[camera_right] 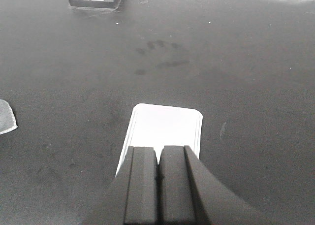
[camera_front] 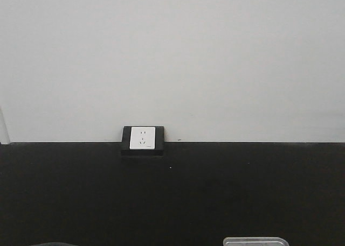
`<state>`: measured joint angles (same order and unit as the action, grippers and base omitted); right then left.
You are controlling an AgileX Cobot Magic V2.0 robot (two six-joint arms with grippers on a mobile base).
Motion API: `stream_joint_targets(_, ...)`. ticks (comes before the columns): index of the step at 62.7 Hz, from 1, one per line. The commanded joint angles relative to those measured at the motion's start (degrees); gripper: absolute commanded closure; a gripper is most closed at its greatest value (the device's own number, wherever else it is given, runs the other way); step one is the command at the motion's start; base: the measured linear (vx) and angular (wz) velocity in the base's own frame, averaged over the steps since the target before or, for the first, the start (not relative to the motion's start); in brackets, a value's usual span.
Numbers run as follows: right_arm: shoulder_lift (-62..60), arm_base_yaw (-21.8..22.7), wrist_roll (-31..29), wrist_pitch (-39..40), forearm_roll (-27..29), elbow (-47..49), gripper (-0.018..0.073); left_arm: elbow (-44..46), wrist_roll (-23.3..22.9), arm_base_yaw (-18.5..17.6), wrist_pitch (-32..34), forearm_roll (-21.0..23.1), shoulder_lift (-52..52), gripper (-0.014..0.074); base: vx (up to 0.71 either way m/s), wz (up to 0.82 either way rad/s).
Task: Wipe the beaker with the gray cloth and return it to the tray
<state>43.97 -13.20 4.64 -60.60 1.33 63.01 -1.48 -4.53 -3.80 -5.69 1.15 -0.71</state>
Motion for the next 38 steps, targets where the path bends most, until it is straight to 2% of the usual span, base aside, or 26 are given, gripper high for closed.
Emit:
stream_joint_targets(1, -0.16, 0.17, -0.47, 3.92, -0.39, 1.58, 0.0571, -1.76, -0.05, 0.16, 4.51, 0.52, -0.92, 0.0603, 0.00, 0.00)
stream_joint_targets(9, -2.25, 1.12, -0.47, 6.55, -1.85, 0.42, 0.0570, -1.76, -0.05, 0.16, 4.51, 0.52, -0.92, 0.0603, 0.00, 0.00)
stream_joint_targets(14, -5.60, 3.97, -0.50, 14.40, -1.98, -4.76, 0.0571, -1.76, -0.05, 0.16, 4.52, 0.52, -0.86, 0.0603, 0.00, 0.00)
stream_joint_targets(19, -11.27, 9.33, -0.50, 26.90, -1.71, -14.24, 0.0571, -1.76, -0.05, 0.16, 4.52, 0.52, -0.86, 0.0603, 0.00, 0.00)
stream_joint_targets(26, -19.33, 13.62, -0.50, 41.98, -2.90, -27.77, 0.0571, -1.76, -0.05, 0.16, 4.52, 0.52, -0.86, 0.0603, 0.00, 0.00)
stream_joint_targets(32, -26.68, 14.00, -0.50, 52.18, -3.78, -39.40, 0.0571, -1.76, -0.05, 0.16, 4.52, 0.52, -0.86, 0.0603, 0.00, 0.00)
stream_joint_targets(38, -33.79, 14.00, -0.50, 57.83, -3.78, -49.38, 0.0571, -1.76, -0.05, 0.16, 4.52, 0.52, -0.86, 0.0603, 0.00, 0.00)
